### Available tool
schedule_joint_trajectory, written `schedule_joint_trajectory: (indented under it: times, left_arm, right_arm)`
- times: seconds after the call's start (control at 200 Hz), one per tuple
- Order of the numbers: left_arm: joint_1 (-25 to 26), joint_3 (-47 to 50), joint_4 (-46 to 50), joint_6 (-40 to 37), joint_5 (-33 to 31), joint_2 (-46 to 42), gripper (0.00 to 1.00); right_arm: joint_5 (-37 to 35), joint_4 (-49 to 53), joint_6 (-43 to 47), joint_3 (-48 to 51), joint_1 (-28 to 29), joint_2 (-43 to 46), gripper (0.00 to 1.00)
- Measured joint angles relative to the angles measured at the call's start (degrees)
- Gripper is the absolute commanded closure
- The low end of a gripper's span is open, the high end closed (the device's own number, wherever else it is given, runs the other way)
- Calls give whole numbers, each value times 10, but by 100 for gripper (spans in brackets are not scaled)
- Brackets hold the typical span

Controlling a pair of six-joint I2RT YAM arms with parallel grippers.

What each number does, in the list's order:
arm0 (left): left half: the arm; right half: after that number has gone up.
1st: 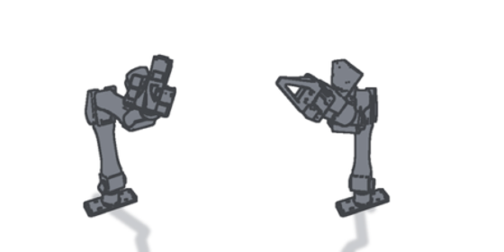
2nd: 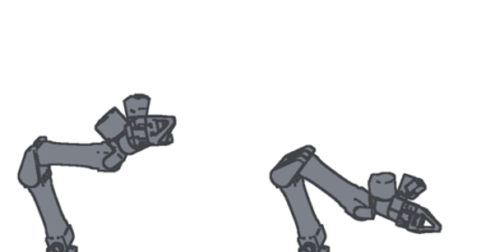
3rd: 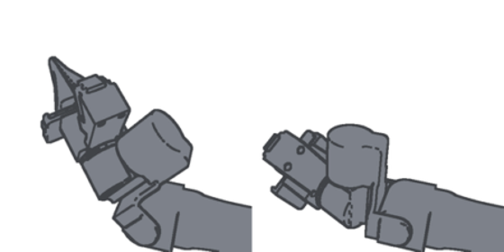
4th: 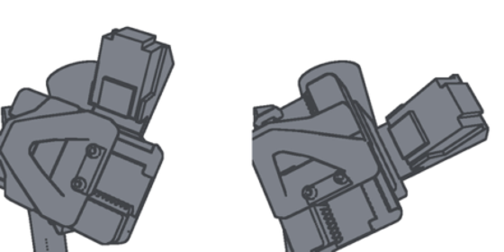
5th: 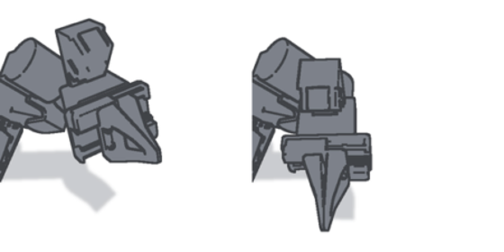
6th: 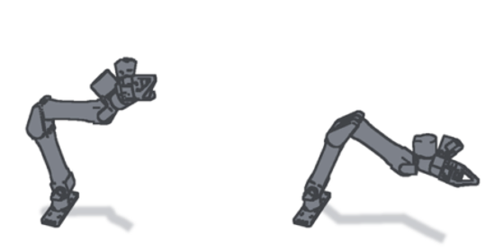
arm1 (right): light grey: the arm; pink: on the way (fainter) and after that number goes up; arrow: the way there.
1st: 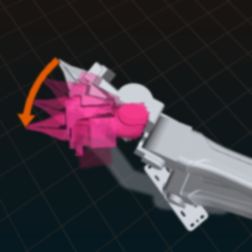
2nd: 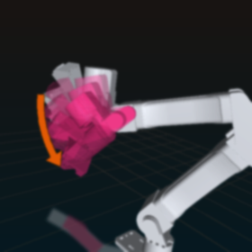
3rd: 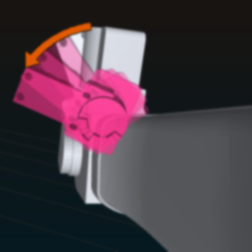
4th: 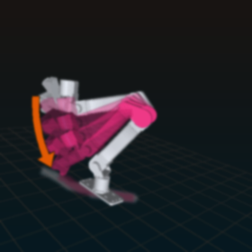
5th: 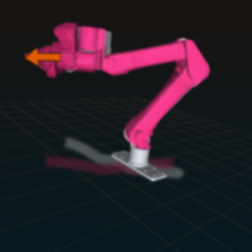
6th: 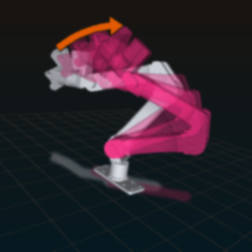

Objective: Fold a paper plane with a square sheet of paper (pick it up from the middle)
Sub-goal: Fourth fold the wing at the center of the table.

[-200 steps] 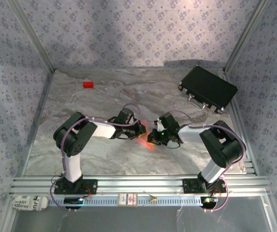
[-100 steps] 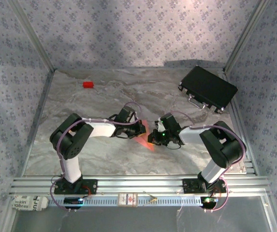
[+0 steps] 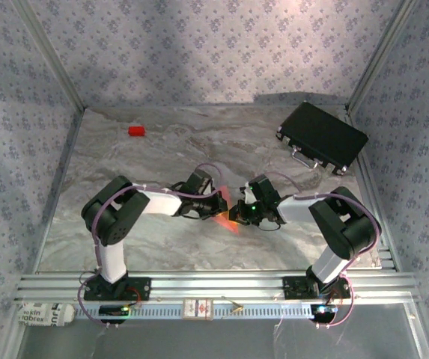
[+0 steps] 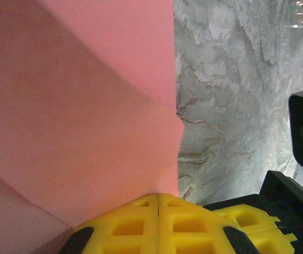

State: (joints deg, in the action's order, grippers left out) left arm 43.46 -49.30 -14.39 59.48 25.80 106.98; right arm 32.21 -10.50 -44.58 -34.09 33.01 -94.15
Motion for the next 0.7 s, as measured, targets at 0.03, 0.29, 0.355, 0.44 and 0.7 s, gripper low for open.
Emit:
schedule_joint_trajectory:
  times: [0.03,0.29,0.355,0.44,0.7]
  left_arm:
    - [-2,0,-2,0,4,1,99]
    - [-28,0,-9,-5,34,8,99]
    - [-37,0,-8,-10,36,8,99]
    - [-46,0,-8,-14,39,8,99]
    - [-65,0,-6,-27,47,8,98]
  right_arm:
    - [0,-1,0,1,0,0,100]
    - [-8,2,3,1,1,4,100]
    - [-10,5,5,0,1,5,100]
    - [-15,10,6,-2,3,6,100]
    - [-31,26,16,-3,7,16,100]
